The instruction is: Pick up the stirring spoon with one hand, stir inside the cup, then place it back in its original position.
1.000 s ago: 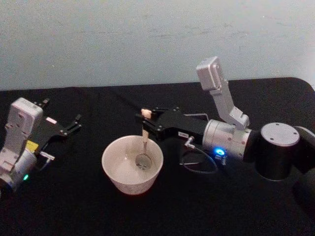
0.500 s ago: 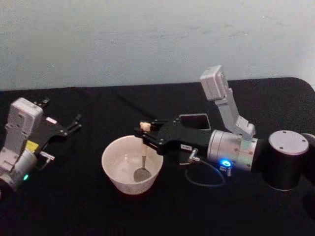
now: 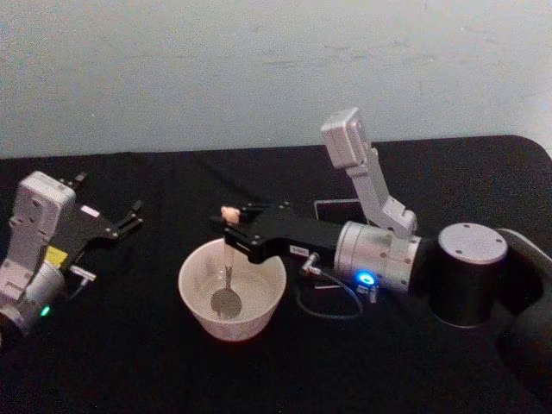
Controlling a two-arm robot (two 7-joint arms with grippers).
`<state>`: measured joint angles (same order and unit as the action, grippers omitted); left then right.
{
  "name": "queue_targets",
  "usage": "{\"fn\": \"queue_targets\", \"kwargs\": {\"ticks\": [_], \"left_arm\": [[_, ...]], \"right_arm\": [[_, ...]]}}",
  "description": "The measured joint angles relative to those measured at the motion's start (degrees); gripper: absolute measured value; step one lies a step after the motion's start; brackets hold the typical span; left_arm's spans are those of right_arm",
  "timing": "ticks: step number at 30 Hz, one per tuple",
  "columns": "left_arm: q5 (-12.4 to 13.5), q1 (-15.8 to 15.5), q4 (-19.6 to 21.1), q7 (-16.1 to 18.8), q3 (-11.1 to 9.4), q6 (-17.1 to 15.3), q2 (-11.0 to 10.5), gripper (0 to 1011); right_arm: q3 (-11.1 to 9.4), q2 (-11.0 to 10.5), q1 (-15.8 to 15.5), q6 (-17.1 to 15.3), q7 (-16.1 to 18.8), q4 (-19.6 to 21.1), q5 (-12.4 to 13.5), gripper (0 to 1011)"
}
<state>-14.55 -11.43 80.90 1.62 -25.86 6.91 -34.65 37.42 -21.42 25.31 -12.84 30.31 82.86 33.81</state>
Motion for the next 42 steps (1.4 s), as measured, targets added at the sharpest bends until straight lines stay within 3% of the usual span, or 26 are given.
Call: {"fn": "queue_targets", "kwargs": {"ticks": [9,26,33,42], "left_arm": [[0.0,0.0,0.0,0.0,0.0,0.0,0.0,1001],[0.0,0.0,0.0,0.0,0.0,0.0,0.0,1001],[0.0,0.0,0.0,0.0,0.0,0.0,0.0,1001],[0.0,0.0,0.0,0.0,0.0,0.0,0.0,1001]], "right_arm": [[-1.3,2.3,1.6,-0.3,-2.7,-3.2,-0.2,225],[-3.5,0.5,0.6,-3.2,-4.5,-0.9,0.8,225],[-4.8,-0.6,0.7,-6.1,-5.5,1.3,2.6,225],[-7.6,-0.9,1.4,-10.5,-9.2,4.0,7.3,225]]}}
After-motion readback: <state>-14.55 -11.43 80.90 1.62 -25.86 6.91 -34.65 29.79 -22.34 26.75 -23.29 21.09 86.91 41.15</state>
